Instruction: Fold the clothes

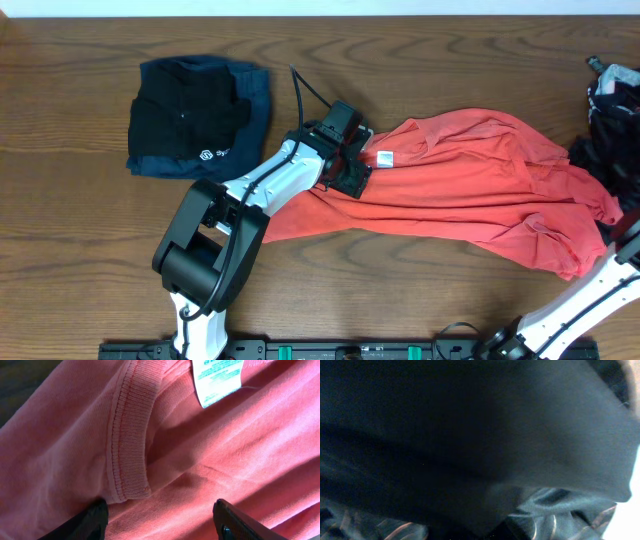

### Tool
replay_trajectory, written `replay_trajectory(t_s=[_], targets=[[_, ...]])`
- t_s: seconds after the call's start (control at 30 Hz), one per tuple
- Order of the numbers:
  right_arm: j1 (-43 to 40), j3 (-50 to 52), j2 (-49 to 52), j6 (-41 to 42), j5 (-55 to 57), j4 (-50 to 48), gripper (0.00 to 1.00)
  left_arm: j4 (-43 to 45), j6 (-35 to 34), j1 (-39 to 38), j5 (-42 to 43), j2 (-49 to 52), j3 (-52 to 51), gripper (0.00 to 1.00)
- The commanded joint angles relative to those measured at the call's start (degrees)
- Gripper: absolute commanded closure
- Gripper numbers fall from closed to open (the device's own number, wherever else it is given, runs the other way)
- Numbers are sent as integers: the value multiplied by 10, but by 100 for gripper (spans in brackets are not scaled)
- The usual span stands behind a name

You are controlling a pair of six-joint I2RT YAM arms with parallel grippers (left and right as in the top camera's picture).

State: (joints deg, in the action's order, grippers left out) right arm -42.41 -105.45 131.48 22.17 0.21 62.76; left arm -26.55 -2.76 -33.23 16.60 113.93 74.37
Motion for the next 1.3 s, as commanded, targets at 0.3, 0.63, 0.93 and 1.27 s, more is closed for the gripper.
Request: replay_trajectory(t_s=[0.3, 0.63, 0.93, 1.27], targets=[[-122, -397, 4, -22, -37, 107, 99, 1, 8, -2, 7, 8, -1, 31], [-92, -371, 4, -30, -84, 186, 50, 2, 8, -2, 7, 8, -1, 31], [-13, -137, 4, -46, -59, 85, 32, 1, 8, -2, 7, 8, -1, 31], [-37, 17, 4, -67, 14, -36, 41, 2, 8, -2, 7, 8, -1, 31]])
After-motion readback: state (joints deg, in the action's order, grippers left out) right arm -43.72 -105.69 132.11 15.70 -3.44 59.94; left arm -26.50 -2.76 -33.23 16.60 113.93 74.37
